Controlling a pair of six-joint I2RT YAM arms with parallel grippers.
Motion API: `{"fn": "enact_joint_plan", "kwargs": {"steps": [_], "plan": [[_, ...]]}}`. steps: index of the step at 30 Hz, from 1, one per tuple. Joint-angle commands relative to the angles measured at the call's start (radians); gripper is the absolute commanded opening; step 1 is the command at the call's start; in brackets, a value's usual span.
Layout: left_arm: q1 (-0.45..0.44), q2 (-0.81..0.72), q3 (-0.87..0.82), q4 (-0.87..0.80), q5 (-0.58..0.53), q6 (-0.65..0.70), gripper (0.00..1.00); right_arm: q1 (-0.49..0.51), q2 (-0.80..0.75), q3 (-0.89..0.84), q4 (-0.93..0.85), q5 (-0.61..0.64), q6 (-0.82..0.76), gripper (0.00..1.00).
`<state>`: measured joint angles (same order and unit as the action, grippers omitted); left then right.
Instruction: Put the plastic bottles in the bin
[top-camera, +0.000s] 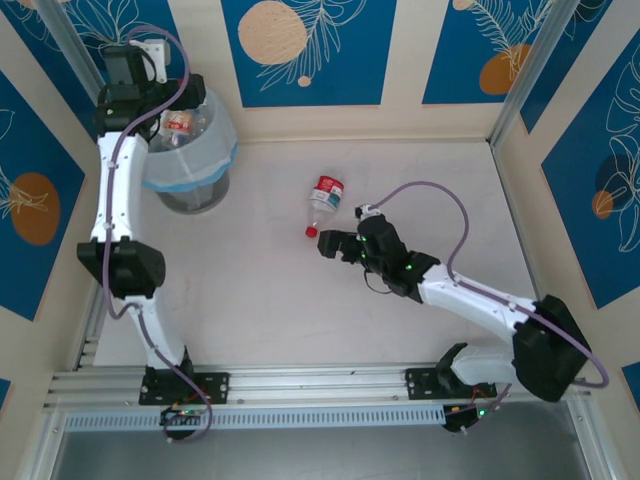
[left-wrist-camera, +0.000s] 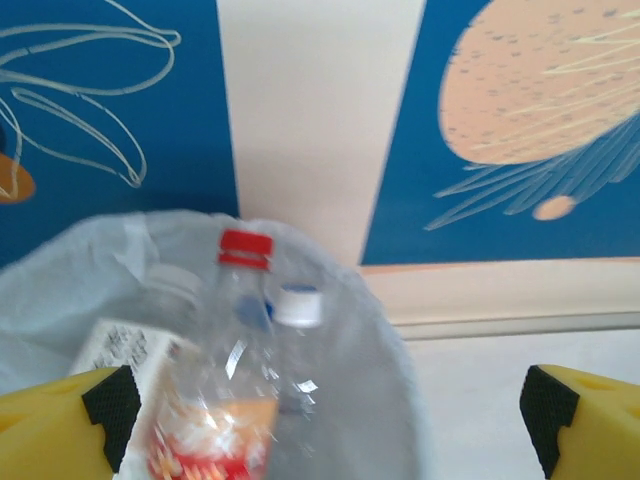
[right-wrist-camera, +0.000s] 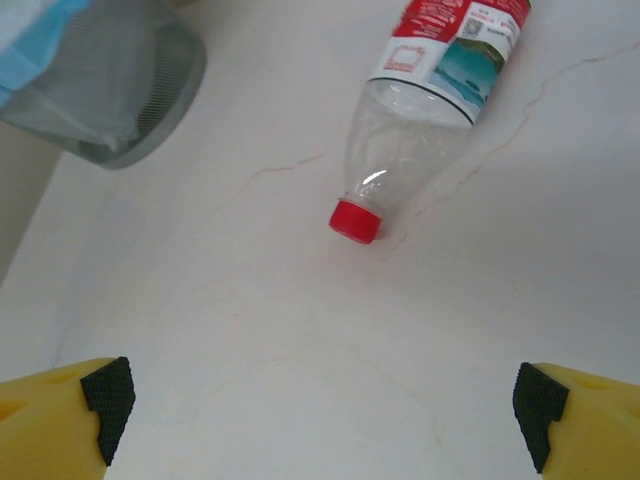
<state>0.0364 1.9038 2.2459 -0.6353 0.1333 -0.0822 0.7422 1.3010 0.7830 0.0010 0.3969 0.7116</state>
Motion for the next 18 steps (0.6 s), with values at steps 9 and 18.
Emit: {"fn": "enact_joint_plan", "kwargs": {"steps": [9, 18], "plan": [[-0.075, -0.423, -0.653, 0.339, 0.124, -0.283, 0.99, 0.04, 0.329, 0.234, -0.055, 0.159, 0.144, 0.89], [-0.084, -0.555, -0.874, 0.355, 0.106, -0.284, 0.99, 0.04, 0.55, 0.406, -0.121, 0.215, 0.254, 0.79]]}}
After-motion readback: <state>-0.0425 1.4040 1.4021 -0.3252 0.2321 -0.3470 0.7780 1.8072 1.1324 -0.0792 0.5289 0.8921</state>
